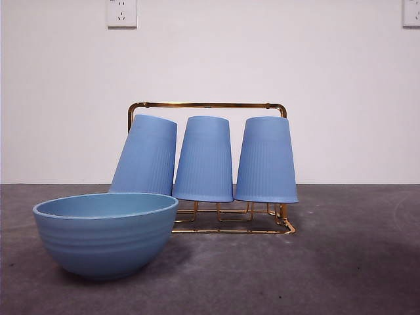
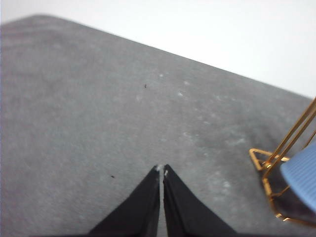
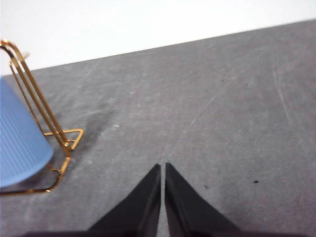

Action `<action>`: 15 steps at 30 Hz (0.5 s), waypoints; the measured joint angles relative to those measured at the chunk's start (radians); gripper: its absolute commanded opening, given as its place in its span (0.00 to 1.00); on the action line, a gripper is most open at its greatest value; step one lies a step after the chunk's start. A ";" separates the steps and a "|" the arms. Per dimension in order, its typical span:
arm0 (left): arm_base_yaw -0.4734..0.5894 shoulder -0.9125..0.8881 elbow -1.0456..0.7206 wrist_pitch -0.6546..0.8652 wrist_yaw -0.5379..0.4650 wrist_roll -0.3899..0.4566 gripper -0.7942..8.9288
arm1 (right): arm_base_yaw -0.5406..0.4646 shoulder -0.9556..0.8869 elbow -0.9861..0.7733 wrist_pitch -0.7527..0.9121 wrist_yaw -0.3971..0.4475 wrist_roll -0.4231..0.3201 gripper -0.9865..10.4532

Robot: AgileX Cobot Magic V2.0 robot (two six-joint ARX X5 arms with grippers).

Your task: Right arm lift cup from the cupboard, then place it on the right of the bowl

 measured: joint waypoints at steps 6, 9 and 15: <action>-0.011 0.061 0.089 0.002 0.000 -0.172 0.09 | 0.015 0.031 0.132 -0.018 -0.013 0.086 0.10; -0.027 0.117 0.157 -0.010 0.002 -0.203 0.09 | 0.021 0.073 0.207 -0.061 -0.021 0.116 0.10; -0.049 0.293 0.383 -0.046 0.061 -0.214 0.09 | 0.027 0.185 0.394 -0.213 -0.086 0.137 0.10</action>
